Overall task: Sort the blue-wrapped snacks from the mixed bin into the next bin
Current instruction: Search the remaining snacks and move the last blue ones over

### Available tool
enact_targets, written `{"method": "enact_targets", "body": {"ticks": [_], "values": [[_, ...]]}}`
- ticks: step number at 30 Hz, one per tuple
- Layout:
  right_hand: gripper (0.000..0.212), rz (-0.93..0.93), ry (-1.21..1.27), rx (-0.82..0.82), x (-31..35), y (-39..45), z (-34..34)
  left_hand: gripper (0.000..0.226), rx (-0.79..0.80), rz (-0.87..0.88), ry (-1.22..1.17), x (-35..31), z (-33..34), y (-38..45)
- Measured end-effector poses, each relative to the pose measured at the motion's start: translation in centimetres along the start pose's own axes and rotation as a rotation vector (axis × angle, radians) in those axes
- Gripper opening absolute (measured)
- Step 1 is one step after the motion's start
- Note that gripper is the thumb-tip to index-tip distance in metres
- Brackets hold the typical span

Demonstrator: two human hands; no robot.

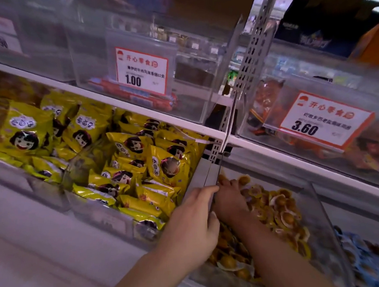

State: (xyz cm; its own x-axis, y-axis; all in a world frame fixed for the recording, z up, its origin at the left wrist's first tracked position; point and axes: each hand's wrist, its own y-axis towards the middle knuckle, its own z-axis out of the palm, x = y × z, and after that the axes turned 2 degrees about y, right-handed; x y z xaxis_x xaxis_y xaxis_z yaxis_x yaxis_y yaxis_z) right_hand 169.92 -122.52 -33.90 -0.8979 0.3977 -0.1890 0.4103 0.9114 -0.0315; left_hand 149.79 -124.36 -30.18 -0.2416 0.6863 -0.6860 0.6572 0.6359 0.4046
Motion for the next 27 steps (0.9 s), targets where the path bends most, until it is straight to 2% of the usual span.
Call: {"method": "enact_targets", "body": {"ticks": [2, 4, 7, 10, 12, 14, 16, 18, 20, 22, 24, 27], "values": [[0.044, -0.095, -0.002, -0.022, -0.2, -0.9, -0.3, 0.047, 0.014, 0.005, -0.01, 0.2, -0.2, 0.0], [0.031, -0.121, 0.191, -0.02, -1.4, -2.3, -1.1, 0.042, 0.009, 0.013, -0.015, 0.3, -0.4, 0.1], [0.018, -0.074, 0.493, 0.05, -4.7, -5.0, -2.8, 0.035, -0.037, 0.045, 0.017, -0.2, -0.6, 0.4], [0.01, 0.017, 0.769, -0.026, -8.3, -7.7, -4.4, 0.033, -0.134, 0.222, 0.138, -1.6, -0.5, 0.3], [0.007, 0.186, 1.155, -0.1, -9.8, -9.3, -5.2, 0.031, -0.164, 0.391, 0.167, -2.8, 0.5, -0.1], [0.017, 0.324, 1.643, -0.047, -10.4, -10.7, -5.9, 0.029, -0.109, 0.443, 0.101, -3.9, 2.2, -0.7], [0.024, 0.397, 1.897, -0.013, -10.6, -11.8, -6.7, 0.029, 0.013, 0.267, -0.057, -5.0, 3.7, -1.3], [0.025, 0.4, 2.039, -0.001, -10.4, -13.0, -7.3, 0.026, 0.117, -0.074, -0.319, -6.3, 5.0, -1.0], [0.031, 0.364, 2.144, 0.01, -9.6, -14.1, -7.4, 0.019, 0.165, -0.509, -0.771, -7.8, 5.6, 0.0], [0.036, 0.323, 2.205, 0.016, -8.5, -15.0, -6.9, 0.027, 0.2, -0.802, -1.201, -8.8, 5.9, 1.2], [0.031, 0.328, 2.171, -0.028, -7.4, -15.5, -6.3, 0.039, 0.226, -0.889, -1.4, -8.8, 6.1, 2.1], [0.026, 0.328, 1.873, -0.148, -6.6, -15.7, -5.6, 0.029, 0.225, -0.886, -1.345, -8.4, 6.7, 2.4]]}}
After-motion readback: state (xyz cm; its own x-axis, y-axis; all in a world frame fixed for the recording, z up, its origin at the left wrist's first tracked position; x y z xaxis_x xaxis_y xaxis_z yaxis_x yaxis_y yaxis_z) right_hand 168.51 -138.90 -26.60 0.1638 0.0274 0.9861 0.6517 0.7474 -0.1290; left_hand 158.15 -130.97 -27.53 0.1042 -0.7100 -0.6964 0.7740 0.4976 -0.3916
